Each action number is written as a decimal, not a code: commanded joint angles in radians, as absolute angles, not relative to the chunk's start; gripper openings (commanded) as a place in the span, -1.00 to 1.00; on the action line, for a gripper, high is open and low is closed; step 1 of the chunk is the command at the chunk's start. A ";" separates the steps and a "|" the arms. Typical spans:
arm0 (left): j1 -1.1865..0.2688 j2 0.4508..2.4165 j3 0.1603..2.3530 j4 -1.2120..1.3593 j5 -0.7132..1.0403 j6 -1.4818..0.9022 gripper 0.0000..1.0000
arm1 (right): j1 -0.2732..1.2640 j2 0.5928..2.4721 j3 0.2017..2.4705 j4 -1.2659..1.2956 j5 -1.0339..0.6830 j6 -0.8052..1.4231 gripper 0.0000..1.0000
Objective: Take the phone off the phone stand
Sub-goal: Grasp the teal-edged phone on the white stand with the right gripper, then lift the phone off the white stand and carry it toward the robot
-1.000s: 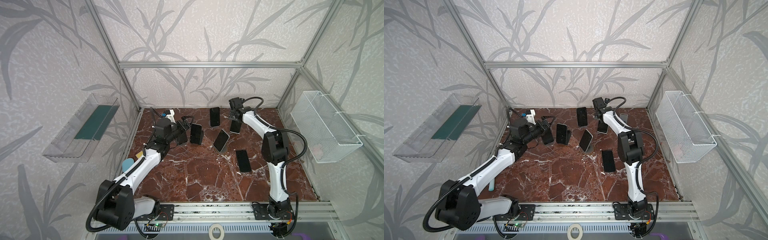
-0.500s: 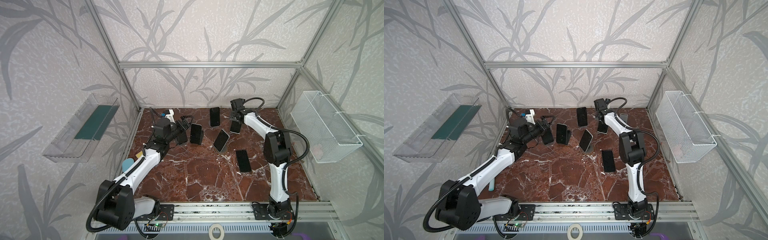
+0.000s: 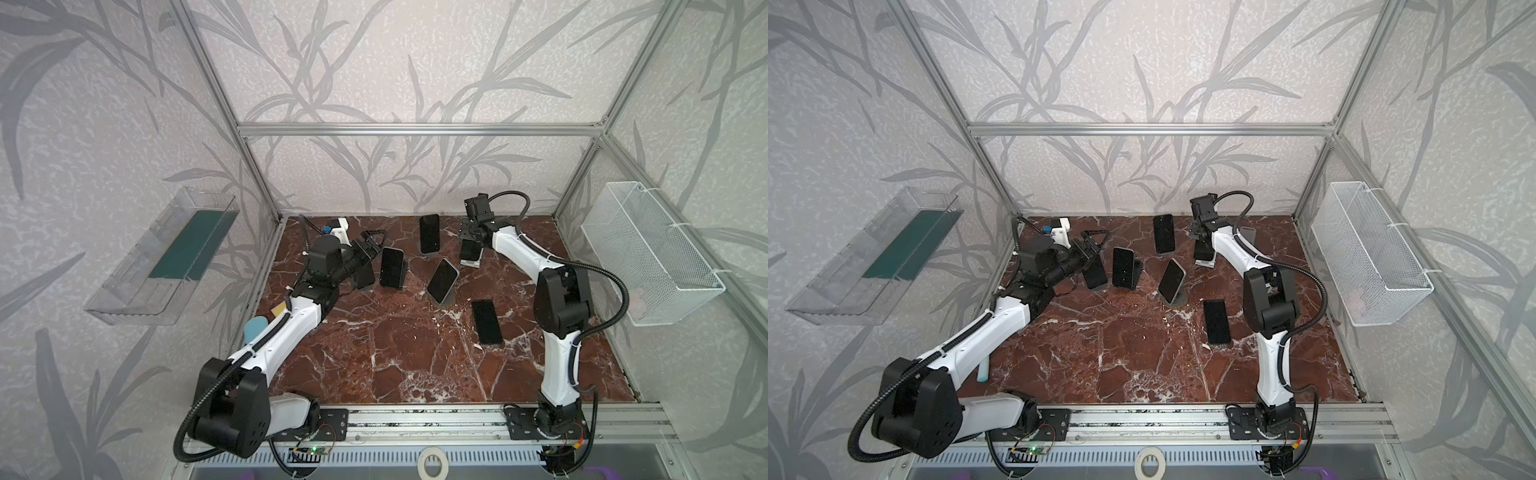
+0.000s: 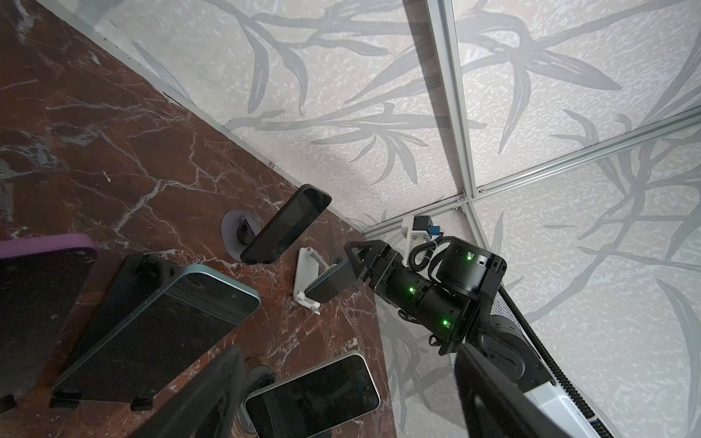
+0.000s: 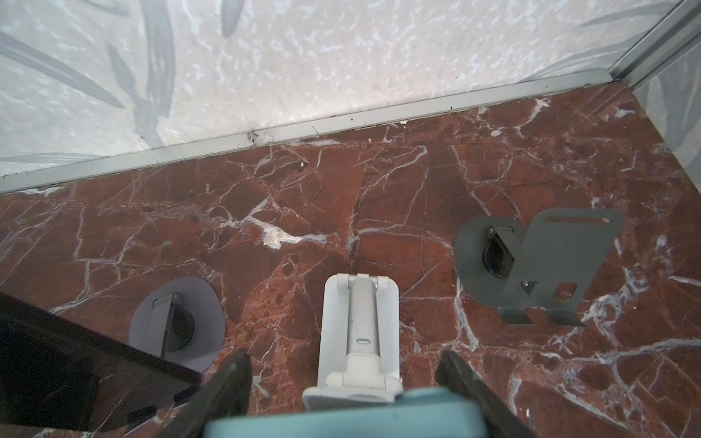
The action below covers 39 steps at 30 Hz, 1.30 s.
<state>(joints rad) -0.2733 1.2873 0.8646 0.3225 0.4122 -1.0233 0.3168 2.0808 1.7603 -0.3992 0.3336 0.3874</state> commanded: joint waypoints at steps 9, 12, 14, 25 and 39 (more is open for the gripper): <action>-0.286 1.319 0.858 0.356 0.429 -1.019 0.75 | 0.311 1.845 1.597 -0.278 0.322 0.313 0.29; -0.296 1.331 0.861 0.357 0.434 -1.016 0.75 | 0.311 1.767 1.531 -0.264 0.325 0.315 0.29; -0.302 1.335 0.862 0.355 0.433 -1.013 0.75 | 0.310 1.713 1.482 -0.259 0.332 0.312 0.29; -0.321 1.318 0.860 0.361 0.434 -1.021 0.74 | 0.315 1.324 1.128 -0.295 0.315 0.341 0.27; -0.333 1.338 0.865 0.351 0.444 -1.047 0.74 | 0.304 0.952 0.835 -0.501 0.400 0.316 0.27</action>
